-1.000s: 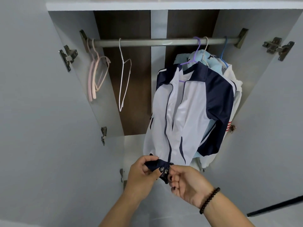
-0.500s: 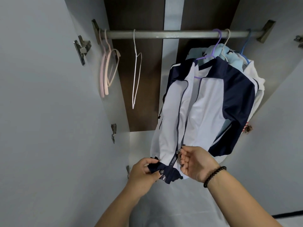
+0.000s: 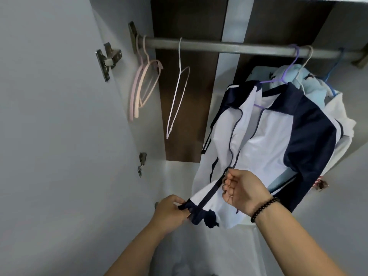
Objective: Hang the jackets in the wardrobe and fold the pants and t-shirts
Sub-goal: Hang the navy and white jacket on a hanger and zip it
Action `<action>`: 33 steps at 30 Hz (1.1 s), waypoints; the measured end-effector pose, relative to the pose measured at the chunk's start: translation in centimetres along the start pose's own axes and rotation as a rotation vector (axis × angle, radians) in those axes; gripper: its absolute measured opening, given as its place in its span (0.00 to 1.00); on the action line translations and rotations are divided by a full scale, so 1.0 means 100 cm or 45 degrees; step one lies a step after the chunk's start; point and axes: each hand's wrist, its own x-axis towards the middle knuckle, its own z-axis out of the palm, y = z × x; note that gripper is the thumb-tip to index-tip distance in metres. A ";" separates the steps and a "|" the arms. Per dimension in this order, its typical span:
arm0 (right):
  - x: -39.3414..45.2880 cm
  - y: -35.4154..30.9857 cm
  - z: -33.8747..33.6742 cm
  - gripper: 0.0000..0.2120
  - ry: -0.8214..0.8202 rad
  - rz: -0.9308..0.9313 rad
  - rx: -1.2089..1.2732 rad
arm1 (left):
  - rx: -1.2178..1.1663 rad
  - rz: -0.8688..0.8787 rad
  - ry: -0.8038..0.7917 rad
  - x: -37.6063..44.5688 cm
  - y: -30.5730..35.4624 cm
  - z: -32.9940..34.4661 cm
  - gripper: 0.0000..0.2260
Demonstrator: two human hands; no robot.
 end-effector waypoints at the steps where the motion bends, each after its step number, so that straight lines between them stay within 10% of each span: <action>1: 0.001 -0.003 0.001 0.16 -0.028 0.003 -0.015 | 0.121 0.051 0.047 0.001 0.010 0.002 0.10; 6: 0.002 -0.021 -0.003 0.17 -0.138 0.040 -0.185 | 0.214 0.351 0.206 0.001 0.064 0.022 0.23; 11: 0.004 -0.037 -0.022 0.17 -0.215 0.103 -0.370 | 0.104 0.552 0.199 0.002 0.102 0.054 0.09; 33: 0.055 -0.120 -0.057 0.15 -0.140 0.184 -0.153 | -0.153 0.102 0.138 0.064 0.075 0.047 0.09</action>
